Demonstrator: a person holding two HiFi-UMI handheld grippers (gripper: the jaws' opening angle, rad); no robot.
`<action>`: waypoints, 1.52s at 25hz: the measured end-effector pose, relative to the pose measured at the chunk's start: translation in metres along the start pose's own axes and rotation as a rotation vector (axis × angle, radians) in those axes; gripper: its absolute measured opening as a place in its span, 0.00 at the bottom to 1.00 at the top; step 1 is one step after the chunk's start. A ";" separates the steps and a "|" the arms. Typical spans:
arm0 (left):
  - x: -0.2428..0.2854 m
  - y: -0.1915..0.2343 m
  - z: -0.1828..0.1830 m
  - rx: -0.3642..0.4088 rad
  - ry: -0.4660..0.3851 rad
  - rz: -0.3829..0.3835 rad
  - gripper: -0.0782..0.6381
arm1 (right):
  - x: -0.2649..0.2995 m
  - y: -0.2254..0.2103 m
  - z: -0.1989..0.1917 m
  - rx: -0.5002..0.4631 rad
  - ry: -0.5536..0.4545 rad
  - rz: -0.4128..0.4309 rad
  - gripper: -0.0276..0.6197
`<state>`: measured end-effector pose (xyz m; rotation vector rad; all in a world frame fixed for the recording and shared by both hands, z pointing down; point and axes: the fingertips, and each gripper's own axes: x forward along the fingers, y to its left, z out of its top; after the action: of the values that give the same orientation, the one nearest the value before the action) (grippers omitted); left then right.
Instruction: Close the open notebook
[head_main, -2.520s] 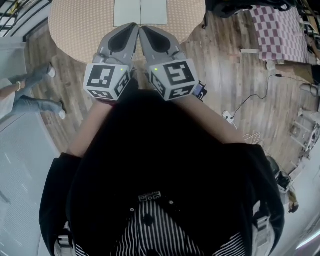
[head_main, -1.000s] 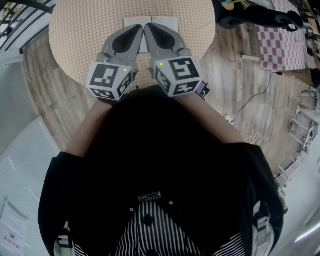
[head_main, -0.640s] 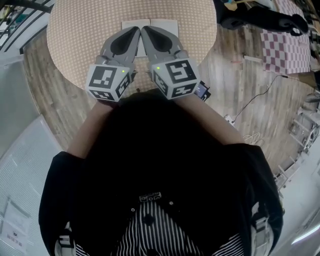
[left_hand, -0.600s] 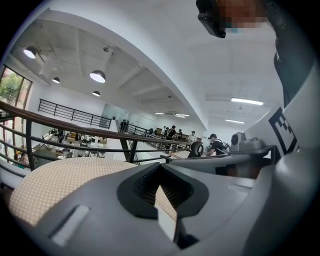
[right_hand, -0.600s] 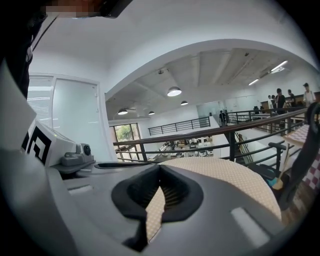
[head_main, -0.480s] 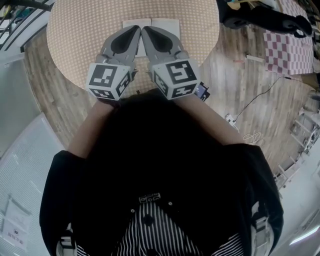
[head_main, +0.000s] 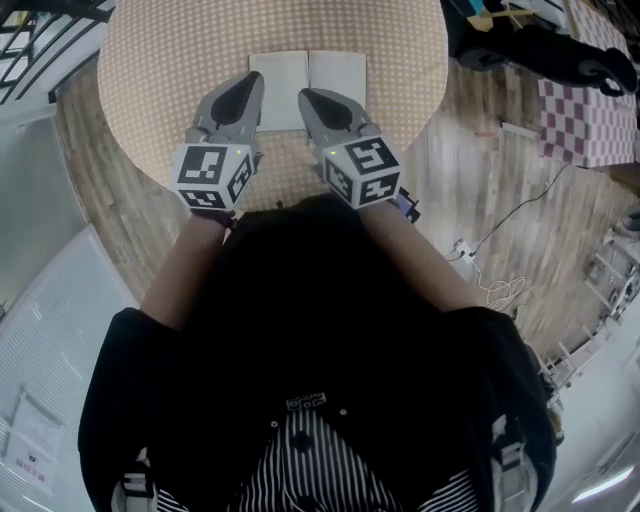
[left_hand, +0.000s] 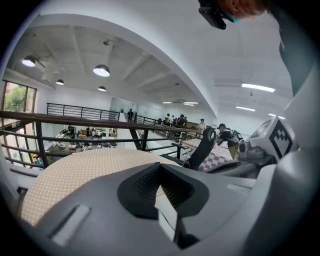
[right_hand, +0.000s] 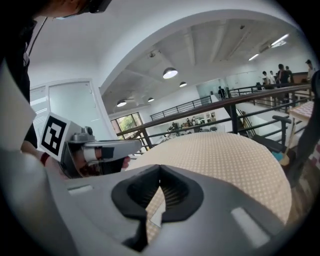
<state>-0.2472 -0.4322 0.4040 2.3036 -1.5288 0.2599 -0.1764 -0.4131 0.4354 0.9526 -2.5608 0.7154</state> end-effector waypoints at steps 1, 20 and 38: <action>0.004 0.000 -0.003 0.004 0.011 0.005 0.11 | 0.000 -0.008 -0.009 0.010 0.020 -0.010 0.05; 0.095 -0.071 -0.115 -0.061 0.326 -0.199 0.11 | 0.017 -0.126 -0.109 0.094 0.270 -0.203 0.05; 0.149 -0.077 -0.196 0.010 0.518 -0.245 0.11 | 0.028 -0.226 -0.205 0.281 0.513 -0.257 0.27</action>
<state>-0.1088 -0.4546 0.6201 2.1698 -0.9834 0.7289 -0.0203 -0.4615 0.6946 1.0001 -1.8894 1.0954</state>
